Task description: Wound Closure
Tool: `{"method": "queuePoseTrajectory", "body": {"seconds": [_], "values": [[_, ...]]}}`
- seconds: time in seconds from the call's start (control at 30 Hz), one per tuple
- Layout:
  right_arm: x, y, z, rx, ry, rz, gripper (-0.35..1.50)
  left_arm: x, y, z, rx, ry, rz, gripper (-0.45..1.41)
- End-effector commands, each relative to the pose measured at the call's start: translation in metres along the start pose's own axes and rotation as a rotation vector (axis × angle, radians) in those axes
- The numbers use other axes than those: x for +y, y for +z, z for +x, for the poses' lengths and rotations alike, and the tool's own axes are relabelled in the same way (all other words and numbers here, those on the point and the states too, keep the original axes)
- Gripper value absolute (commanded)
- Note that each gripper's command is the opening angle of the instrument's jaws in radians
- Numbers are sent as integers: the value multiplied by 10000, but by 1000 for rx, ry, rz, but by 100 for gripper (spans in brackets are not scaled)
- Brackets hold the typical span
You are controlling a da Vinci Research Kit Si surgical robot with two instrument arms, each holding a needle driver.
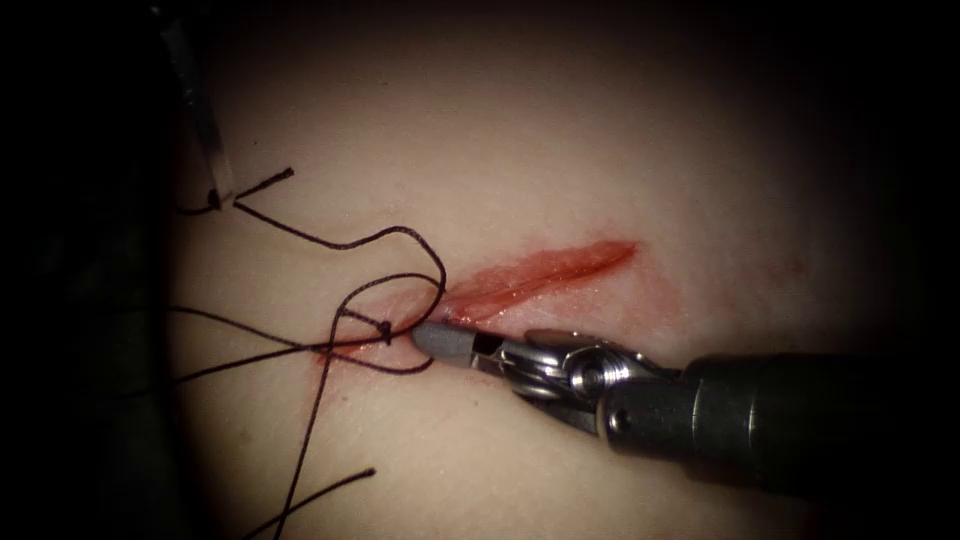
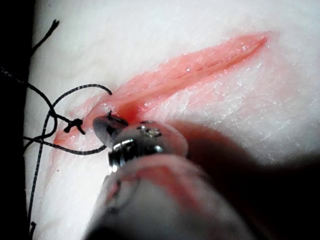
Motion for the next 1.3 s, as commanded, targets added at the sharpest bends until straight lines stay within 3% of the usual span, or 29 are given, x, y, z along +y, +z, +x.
{"method": "queuePoseTrajectory", "body": {"seconds": [0.03, 0.2, 0.43, 0.6, 0.63, 0.7, 1.03, 1.3], "values": [[-7, -7, 3, -10, 8, -2, -35, -6, 2, -3, 0, 0, -1, -45], [-33, -80, 29, -64, 47, -6, -35, -5, 2, -2, 0, 5, -1, -45], [-28, -161, 68, -64, 72, -50, -35, -5, 2, -1, 0, 3, -2, -45], [-18, -210, 105, 9, 76, -74, -35, -4, 1, 0, 1, 1, -1, -45], [-16, -222, 116, 24, 67, -81, -35, -4, 1, 0, 1, 1, -1, -45], [-8, -262, 159, 102, 61, -119, -35, -4, 0, 1, 1, 0, -2, -45], [35, -372, 256, 302, -33, -282, -35, -4, 0, 1, 1, 0, -2, -45], [48, -427, 288, 382, -69, -365, -35, -4, 0, 1, 1, 1, -1, -45]]}}
